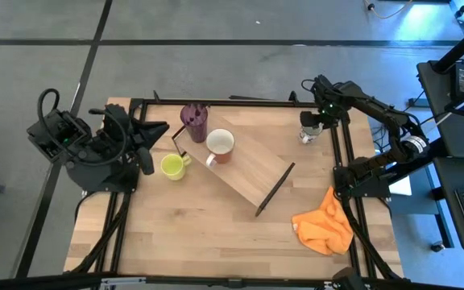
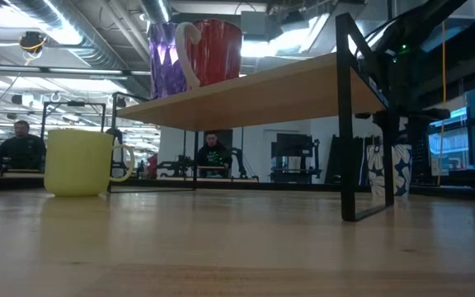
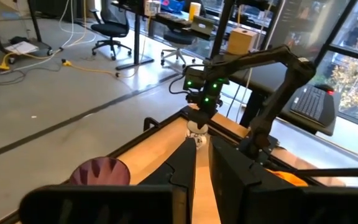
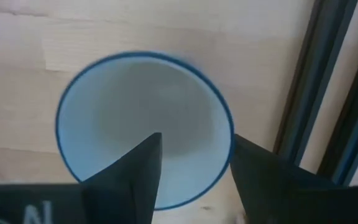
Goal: Stack small to large cups/mugs on shelf
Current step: Put the blue mug on the shelf
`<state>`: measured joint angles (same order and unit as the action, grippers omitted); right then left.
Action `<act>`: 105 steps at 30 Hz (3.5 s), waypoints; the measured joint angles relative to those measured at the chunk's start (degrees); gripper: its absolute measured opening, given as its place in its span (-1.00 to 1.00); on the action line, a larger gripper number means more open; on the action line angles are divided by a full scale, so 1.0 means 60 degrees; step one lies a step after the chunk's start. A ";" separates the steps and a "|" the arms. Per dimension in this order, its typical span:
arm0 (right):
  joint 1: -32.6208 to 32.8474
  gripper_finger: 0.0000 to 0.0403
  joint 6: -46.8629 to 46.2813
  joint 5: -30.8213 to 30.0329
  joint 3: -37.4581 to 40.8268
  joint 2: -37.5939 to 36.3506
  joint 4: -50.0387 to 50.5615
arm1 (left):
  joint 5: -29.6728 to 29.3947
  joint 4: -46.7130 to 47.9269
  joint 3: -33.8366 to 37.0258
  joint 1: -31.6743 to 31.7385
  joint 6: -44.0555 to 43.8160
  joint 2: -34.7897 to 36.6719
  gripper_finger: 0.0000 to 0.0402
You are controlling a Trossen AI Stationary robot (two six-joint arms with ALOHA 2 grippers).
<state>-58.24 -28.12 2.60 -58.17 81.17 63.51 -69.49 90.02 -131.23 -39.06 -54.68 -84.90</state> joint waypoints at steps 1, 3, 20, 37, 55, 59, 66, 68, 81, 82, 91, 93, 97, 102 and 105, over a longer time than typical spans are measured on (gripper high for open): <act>0.0019 -0.08 -0.0102 -0.0002 0.0064 0.0000 -0.0007 | 0.0000 0.0000 0.0003 -0.0002 0.0062 0.0000 -0.81; 0.0055 -0.08 -0.0283 0.0002 0.0158 0.0000 -0.0037 | -0.0004 0.0000 0.0002 0.0003 0.0193 0.0000 -0.81; 0.0113 -0.91 -0.0765 0.0084 0.0225 -0.0013 -0.0380 | 0.0066 0.0000 -0.0001 -0.0082 0.0233 0.0098 -0.81; 0.0900 -0.89 -0.1027 0.0002 0.0228 -0.0015 -0.0517 | 0.0158 0.0000 -0.0001 -0.0082 0.0470 0.0217 -0.81; 0.2099 -0.91 -0.1178 0.0066 -0.1827 -0.0433 0.1602 | 0.0693 0.0000 -0.0001 -0.0082 0.0899 0.0219 -0.81; 0.2592 -0.91 -0.1409 -0.0020 -0.3243 -0.0433 0.2575 | 0.0922 0.0000 -0.0001 -0.0082 0.0898 0.0259 -0.81; 0.3442 -0.91 -0.2630 -0.0378 -0.5849 -0.0437 0.4471 | 0.1155 0.0000 -0.0001 -0.0082 0.0896 0.0302 -0.81; 0.3855 -0.91 -0.3219 -0.0354 -0.6401 -0.0436 0.4468 | 0.1176 0.0000 -0.0001 -0.0082 0.0953 0.0302 -0.81; 0.7535 -0.91 -0.6545 -0.0398 -0.7736 0.0645 0.4421 | 0.1180 0.0000 -0.0001 0.0194 0.1823 0.0302 -0.81; 0.7801 -0.91 -0.6776 -0.0399 -0.7764 0.0733 0.4375 | 0.1180 -0.0002 -0.0001 0.0221 0.1922 0.0302 -0.81; 0.9558 -0.91 -0.8234 -0.0395 -0.8193 0.1754 0.3110 | 0.1195 0.0000 -0.0001 0.0511 0.2215 0.0302 -0.81; 0.9782 -0.91 -0.8257 -0.0296 -0.8380 0.2134 0.2928 | 0.1196 0.0000 -0.0001 0.0594 0.2219 0.0302 -0.81; 1.0054 -0.91 -0.8253 -0.0140 -0.8749 0.2792 0.3259 | 0.1288 0.0000 -0.0001 0.0654 0.2219 0.0299 -0.81; 1.0146 -0.89 -0.8283 -0.0056 -0.9050 0.3086 0.3846 | 0.1541 0.0000 -0.0001 0.0650 0.2219 0.0295 -0.81; 1.0146 -0.87 -0.8394 -0.0212 -0.9048 0.3156 0.3684 | 0.1541 0.0000 -0.0001 0.0650 0.2222 0.0295 -0.81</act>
<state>2.63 -78.48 1.33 -112.46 100.10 85.61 -60.25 90.02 -131.24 -35.16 -41.35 -83.13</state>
